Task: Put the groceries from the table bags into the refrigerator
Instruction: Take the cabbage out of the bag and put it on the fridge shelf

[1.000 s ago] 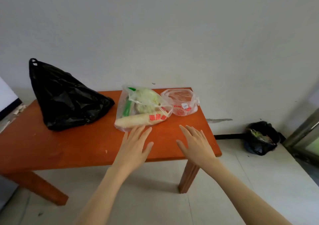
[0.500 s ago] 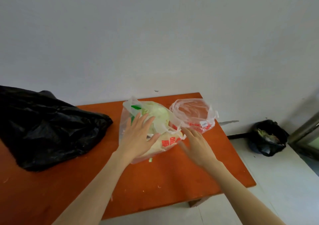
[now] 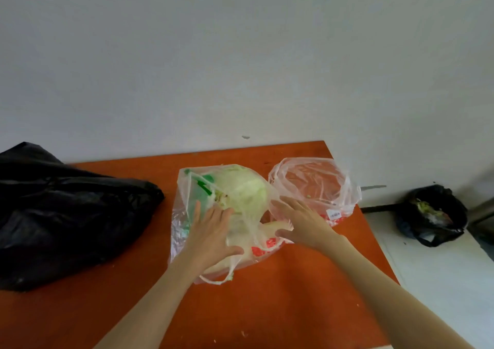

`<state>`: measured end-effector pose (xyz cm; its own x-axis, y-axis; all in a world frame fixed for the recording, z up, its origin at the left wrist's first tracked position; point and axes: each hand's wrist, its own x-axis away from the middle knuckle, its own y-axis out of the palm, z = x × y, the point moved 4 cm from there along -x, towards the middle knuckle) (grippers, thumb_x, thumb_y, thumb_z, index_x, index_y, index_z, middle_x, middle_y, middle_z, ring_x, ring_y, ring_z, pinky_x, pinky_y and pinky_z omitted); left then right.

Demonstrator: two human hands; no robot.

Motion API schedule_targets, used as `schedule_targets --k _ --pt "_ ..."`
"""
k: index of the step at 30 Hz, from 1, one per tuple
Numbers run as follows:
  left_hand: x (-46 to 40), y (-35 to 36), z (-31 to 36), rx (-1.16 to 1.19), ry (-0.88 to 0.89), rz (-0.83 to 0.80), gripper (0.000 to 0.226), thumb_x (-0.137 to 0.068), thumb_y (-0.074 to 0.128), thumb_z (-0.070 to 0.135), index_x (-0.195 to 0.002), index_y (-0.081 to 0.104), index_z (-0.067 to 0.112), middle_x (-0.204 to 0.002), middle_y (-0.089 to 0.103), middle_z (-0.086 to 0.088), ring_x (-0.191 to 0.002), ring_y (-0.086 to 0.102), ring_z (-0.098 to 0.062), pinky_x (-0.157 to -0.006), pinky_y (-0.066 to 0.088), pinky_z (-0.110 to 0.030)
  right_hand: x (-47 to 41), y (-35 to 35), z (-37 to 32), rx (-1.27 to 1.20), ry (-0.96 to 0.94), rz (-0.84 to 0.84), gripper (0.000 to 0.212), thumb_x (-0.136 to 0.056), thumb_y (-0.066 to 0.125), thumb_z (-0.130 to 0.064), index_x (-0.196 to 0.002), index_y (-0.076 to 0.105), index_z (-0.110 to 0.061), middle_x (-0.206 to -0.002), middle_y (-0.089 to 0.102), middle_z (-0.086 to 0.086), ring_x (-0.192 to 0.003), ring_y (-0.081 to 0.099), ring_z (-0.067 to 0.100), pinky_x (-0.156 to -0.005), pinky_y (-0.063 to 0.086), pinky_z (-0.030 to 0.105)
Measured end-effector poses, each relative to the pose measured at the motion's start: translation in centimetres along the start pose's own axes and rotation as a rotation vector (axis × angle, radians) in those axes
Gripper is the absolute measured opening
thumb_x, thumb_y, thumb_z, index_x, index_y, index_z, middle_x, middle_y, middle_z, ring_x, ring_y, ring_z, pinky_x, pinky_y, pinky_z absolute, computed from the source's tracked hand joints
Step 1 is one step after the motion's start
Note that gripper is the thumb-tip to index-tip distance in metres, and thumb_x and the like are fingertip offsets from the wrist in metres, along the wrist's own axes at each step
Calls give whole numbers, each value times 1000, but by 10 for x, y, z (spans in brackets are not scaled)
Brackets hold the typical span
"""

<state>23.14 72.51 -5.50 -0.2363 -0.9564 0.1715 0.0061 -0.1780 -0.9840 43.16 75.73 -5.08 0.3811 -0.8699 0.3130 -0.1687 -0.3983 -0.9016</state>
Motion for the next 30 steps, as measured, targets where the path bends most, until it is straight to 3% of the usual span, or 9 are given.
schedule_targets --k 4,8,11,15,19,22,24,25,30 --pt "-2 11 -5 -50 23 45 76 -74 62 58 -137 33 25 -129 42 -5 -124 36 -27 -111 16 -52 -9 8 -3 -49 52 -50 74 -88 60 -34 -148 17 -25 -157 14 -1 -143 19 24 -112 27 42" --pt "-3 8 -8 -48 78 223 31 -50 86 28 -76 68 25 -88 55 -1 -87 50 -23 -84 48 -50 -17 5 1 -46 191 45 38 -92 52 -32 -126 55 -15 -136 48 5 -127 44 26 -100 43 40" --pt "7 15 -11 -29 202 331 7 -67 74 26 -68 67 25 -89 63 4 -99 52 -20 -94 40 -54 -14 0 5 -177 310 205 33 -92 49 -34 -111 64 -11 -125 54 9 -121 47 28 -98 43 40" --pt "21 23 -14 27 345 328 21 -78 42 32 -69 60 26 -69 60 15 -76 59 -5 -108 18 -41 -13 -11 -20 -556 336 240 73 -84 48 -61 -139 39 -14 -147 36 9 -134 35 28 -107 34 45" --pt "31 34 -17 43 450 282 21 -80 44 35 -69 61 28 -68 58 14 -71 56 -8 -96 28 -30 -19 10 -62 -543 315 19 112 -69 55 -74 -150 2 -19 -158 5 5 -144 8 30 -114 19 52" --pt "37 42 -27 61 466 272 25 -80 44 36 -68 66 29 -67 58 12 -68 57 -9 -85 31 -23 -25 21 -56 -304 410 88 70 -84 57 -46 -138 31 -10 -143 32 12 -133 29 34 -108 31 50" --pt "40 41 -33 79 473 299 30 -81 44 39 -68 69 29 -68 60 12 -70 57 -7 -83 31 -22 -30 14 -39 -340 426 230 17 -88 47 -20 -86 54 -5 -94 56 12 -92 55 30 -83 49 42" --pt "40 37 -35 94 479 353 31 -83 45 40 -70 71 28 -70 61 11 -72 57 -7 -82 32 -22 -33 10 -30 -431 430 226 20 -88 45 -14 -69 49 -5 -77 55 13 -75 54 26 -69 49 36" --pt "18 -7 -27 32 410 649 23 -86 49 28 -104 63 22 -108 63 -3 -110 47 -19 -97 36 -39 -38 -31 -10 -1065 413 121 23 -91 59 -18 -101 62 3 -86 72 16 -77 68 21 -76 48 29"
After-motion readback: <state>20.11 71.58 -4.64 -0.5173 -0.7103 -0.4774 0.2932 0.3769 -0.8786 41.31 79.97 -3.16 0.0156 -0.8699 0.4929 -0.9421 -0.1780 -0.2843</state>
